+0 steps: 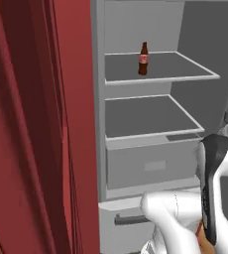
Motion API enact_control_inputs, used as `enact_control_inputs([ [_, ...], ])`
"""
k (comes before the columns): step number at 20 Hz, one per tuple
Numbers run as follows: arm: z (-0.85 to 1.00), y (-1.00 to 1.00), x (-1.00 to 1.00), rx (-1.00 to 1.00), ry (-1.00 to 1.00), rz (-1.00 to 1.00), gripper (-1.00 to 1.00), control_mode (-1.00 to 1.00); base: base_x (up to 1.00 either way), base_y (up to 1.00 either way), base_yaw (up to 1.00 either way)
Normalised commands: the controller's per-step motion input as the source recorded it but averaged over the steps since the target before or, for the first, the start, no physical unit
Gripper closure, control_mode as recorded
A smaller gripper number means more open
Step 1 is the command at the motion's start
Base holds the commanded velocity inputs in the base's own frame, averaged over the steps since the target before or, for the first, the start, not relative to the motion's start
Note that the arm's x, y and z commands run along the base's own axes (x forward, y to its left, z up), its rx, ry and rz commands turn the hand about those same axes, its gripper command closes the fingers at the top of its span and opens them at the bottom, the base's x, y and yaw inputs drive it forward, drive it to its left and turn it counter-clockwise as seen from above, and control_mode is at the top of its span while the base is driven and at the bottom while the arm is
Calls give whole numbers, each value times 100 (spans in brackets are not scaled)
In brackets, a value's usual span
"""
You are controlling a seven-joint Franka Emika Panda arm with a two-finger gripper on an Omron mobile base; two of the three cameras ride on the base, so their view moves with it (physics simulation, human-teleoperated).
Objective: Open the fridge, grab two sodas, and place both sodas inside the bowl with ice on the dining counter.
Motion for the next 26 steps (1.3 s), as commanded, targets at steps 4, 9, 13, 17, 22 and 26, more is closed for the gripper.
enact_control_inputs([
  [4,0,0,0,0,0,0,100,100,-100,13,21],
  [9,0,0,0,0,0,0,100,100,-99,2,27],
  [13,0,0,0,0,0,0,100,100,-96,-2,32],
  [17,0,0,0,0,0,0,100,100,-96,-7,35],
  [22,0,0,0,0,0,0,100,100,-95,-8,36],
  [26,0,0,0,0,0,0,100,100,-89,-33,38],
])
